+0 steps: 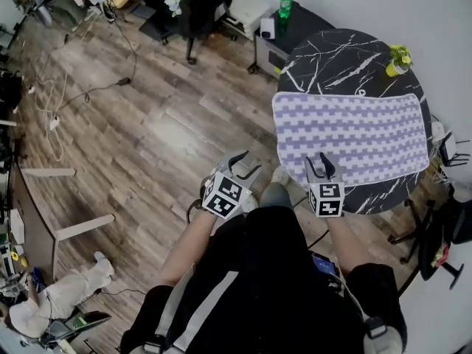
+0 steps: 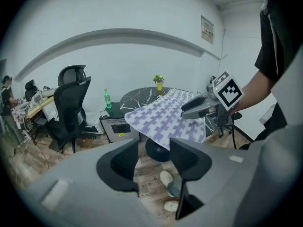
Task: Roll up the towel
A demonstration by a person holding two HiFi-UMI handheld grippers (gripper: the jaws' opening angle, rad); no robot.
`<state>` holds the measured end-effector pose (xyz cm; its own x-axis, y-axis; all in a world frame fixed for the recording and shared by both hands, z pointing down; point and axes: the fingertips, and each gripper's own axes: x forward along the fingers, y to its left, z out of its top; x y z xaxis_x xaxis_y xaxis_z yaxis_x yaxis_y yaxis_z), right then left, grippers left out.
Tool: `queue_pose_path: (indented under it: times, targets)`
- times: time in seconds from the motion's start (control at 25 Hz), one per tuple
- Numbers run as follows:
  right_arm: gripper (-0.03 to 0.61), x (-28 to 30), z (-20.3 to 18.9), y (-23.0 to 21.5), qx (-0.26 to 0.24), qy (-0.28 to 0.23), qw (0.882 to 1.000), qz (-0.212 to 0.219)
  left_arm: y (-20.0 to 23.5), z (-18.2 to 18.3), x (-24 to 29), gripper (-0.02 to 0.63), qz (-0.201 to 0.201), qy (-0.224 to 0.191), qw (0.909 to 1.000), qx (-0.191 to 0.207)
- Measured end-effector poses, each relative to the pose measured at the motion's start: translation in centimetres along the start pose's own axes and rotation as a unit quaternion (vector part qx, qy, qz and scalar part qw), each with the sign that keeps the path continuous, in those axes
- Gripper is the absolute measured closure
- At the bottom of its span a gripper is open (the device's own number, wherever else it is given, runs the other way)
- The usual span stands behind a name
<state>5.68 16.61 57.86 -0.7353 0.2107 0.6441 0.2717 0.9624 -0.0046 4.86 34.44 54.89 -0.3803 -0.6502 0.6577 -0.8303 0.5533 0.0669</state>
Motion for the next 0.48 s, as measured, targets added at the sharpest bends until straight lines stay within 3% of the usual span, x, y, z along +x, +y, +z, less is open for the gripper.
queue_pose_path:
  times: [0.24,0.48]
  targets:
    - [0.385,4.0,-0.5,-1.4,0.022,0.013,0.999,-0.032,3.7,2.4,4.0,0.399,-0.037,0.017,0.9971,0.065]
    - [0.385,5.9,1.2,-3.2,0.048,0.019,0.997,-0.051,5.8,5.9,8.2,0.399,-0.095,0.04,0.9852,0.137]
